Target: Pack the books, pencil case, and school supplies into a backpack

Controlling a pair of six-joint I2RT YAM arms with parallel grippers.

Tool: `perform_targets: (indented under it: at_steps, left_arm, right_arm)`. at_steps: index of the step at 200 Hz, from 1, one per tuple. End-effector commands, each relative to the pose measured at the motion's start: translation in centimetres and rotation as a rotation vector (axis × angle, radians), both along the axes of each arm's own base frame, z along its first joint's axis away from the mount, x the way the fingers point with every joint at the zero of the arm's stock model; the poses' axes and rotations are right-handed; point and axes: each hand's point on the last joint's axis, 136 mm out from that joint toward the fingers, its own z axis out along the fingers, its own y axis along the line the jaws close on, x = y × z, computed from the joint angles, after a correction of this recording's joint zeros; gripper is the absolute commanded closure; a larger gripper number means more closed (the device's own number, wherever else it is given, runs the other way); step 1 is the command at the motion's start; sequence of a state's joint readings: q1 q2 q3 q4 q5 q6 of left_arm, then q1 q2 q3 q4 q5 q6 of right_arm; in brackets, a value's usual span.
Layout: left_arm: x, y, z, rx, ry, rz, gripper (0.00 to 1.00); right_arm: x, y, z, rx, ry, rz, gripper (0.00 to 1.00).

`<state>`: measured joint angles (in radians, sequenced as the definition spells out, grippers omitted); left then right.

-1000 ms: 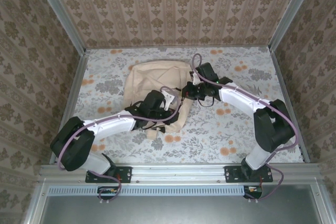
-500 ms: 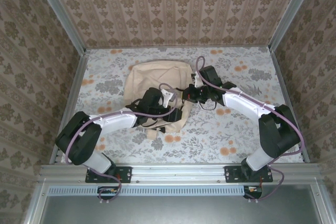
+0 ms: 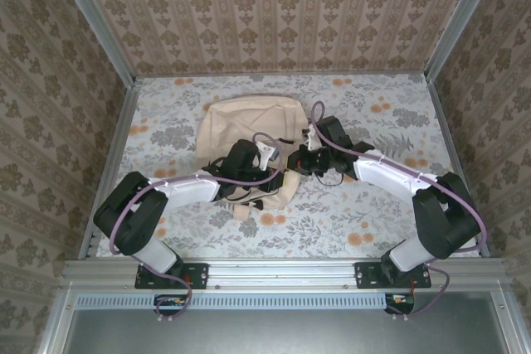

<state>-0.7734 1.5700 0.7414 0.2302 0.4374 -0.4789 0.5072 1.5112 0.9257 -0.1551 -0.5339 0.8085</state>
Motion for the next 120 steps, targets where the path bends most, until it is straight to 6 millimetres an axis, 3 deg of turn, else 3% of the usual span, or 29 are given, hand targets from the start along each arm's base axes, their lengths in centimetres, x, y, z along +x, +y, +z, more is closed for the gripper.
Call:
perform_targets:
  at_steps: [1, 32, 57, 77, 120]
  left_arm:
    - [0.7, -1.1, 1.4, -0.066, -0.059, 0.000, 0.95]
    - [0.7, -1.2, 1.3, -0.073, -0.063, -0.007, 0.96]
    - [0.6, -1.0, 1.2, -0.071, -0.066, -0.003, 0.97]
    - [0.3, -0.7, 1.0, -0.069, -0.059, -0.002, 0.98]
    - [-1.1, 0.2, -0.2, -0.020, -0.026, -0.022, 1.00]
  right_arm:
    - [-2.3, 1.7, 1.5, 0.098, 0.030, 0.047, 1.00]
    - [-3.8, 2.9, 1.6, 0.133, 0.057, 0.084, 1.00]
    - [-3.1, 2.3, 2.2, 0.111, 0.027, 0.071, 1.00]
    - [-0.9, 0.8, 2.6, 0.039, -0.023, 0.018, 1.00]
    - [6.3, -3.1, 3.2, -0.063, -0.124, -0.149, 1.00]
